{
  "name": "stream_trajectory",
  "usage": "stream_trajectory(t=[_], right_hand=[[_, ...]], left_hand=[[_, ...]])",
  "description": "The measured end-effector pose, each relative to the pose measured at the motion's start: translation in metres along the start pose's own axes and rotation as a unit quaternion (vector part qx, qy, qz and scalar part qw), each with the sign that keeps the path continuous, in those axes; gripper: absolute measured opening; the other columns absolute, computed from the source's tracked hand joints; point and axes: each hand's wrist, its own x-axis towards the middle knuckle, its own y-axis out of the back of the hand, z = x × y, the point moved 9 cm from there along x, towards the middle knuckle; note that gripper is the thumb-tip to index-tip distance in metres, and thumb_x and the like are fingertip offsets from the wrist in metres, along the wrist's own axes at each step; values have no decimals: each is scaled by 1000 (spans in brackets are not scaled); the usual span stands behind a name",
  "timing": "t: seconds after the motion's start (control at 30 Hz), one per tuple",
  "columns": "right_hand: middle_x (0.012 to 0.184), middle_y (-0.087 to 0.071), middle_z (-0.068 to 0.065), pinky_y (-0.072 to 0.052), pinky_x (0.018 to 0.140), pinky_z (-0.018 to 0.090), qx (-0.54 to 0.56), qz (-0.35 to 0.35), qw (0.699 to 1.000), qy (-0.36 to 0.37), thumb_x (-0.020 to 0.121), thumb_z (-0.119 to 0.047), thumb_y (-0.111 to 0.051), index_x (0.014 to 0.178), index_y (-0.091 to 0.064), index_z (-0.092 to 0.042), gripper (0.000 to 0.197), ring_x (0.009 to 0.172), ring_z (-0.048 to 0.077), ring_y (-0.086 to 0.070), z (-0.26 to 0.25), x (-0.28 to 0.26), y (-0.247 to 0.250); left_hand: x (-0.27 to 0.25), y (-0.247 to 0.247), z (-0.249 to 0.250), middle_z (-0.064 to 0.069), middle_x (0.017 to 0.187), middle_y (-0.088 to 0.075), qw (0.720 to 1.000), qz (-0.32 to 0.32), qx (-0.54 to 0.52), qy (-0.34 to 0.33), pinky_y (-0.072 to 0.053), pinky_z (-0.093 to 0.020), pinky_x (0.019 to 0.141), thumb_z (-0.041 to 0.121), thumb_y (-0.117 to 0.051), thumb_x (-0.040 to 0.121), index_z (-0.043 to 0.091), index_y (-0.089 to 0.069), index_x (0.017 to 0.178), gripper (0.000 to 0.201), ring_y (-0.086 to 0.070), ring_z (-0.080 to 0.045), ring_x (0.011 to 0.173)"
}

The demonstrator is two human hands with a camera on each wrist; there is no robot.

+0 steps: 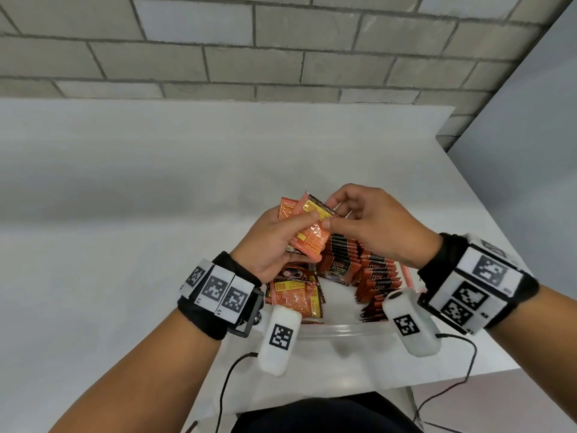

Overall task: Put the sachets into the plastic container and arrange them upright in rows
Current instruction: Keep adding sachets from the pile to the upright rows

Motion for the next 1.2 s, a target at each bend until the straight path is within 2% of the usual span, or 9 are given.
stream_trajectory(t=[0.1,0.27,0.4,0.47,0.6,0.7,0.83,0.97,1.2], right_hand=[[81,-65,-3,-46,66,29,8,42,999,9,82,-24,-72,84,-60,-21,12,69,18,-60,1,2,13],[78,-55,-8,-38,59,12,-70,169,978,97,86,-14,-66,78,-52,-22,18,64,7,-49,-18,-14,35],[91,-47,-7,-33,69,11,-169,37,974,146,82,-28,-72,91,-62,-21,16,81,5,-46,-20,-19,-9],[94,-47,-7,-34,73,9,-162,11,976,144,81,-34,-73,98,-65,-23,22,85,2,-47,-18,-19,-10],[98,-47,-13,-31,71,1,-140,89,978,127,85,-30,-67,115,-61,-24,31,86,-12,-44,-23,-14,15],[105,-54,-13,-37,70,7,-167,48,981,85,90,-28,-62,128,-53,-26,39,86,3,-53,-18,-5,10],[82,-64,-10,-43,66,16,-111,-31,993,18,88,-18,-64,106,-61,-26,19,71,4,-58,-3,-1,11],[86,-65,-7,-41,63,10,-199,-105,974,-33,86,-17,-66,92,-62,-23,9,76,5,-59,24,-7,2],[77,-55,-10,-37,59,20,-348,-146,925,-37,84,-17,-63,81,-57,-20,8,74,12,-53,54,-11,-32]], left_hand=[[1,-1,2,-5,83,-67,1000,11,-3,3,-57,-35,66,42,-62,74,13,-63,103,40,-64,-16,73],[5,7,2,-7,80,-60,994,58,-88,13,-55,-35,69,49,-60,71,13,-60,99,45,-59,-18,68],[5,0,11,-9,82,-65,996,25,-78,-30,-57,-32,65,10,-57,88,6,-61,94,8,-65,-18,72],[4,4,12,-5,78,-67,997,38,-46,-45,-56,-31,63,-5,-49,88,6,-62,90,17,-66,-17,71],[2,4,9,-5,82,-70,999,19,-19,-40,-58,-34,67,-8,-51,87,9,-63,91,21,-69,-19,77],[1,1,6,-8,86,-69,999,10,3,-31,-58,-36,71,-7,-53,88,6,-61,96,17,-69,-21,80],[1,7,7,-7,89,-67,999,36,4,-39,-55,-36,76,6,-56,91,3,-58,111,20,-66,-17,80],[1,33,9,-6,88,-64,992,105,-47,-44,-54,-33,76,16,-55,93,9,-59,115,23,-61,-15,76],[-1,38,7,-5,84,-65,992,100,-70,-40,-55,-31,70,16,-56,93,12,-62,108,16,-61,-14,71]])
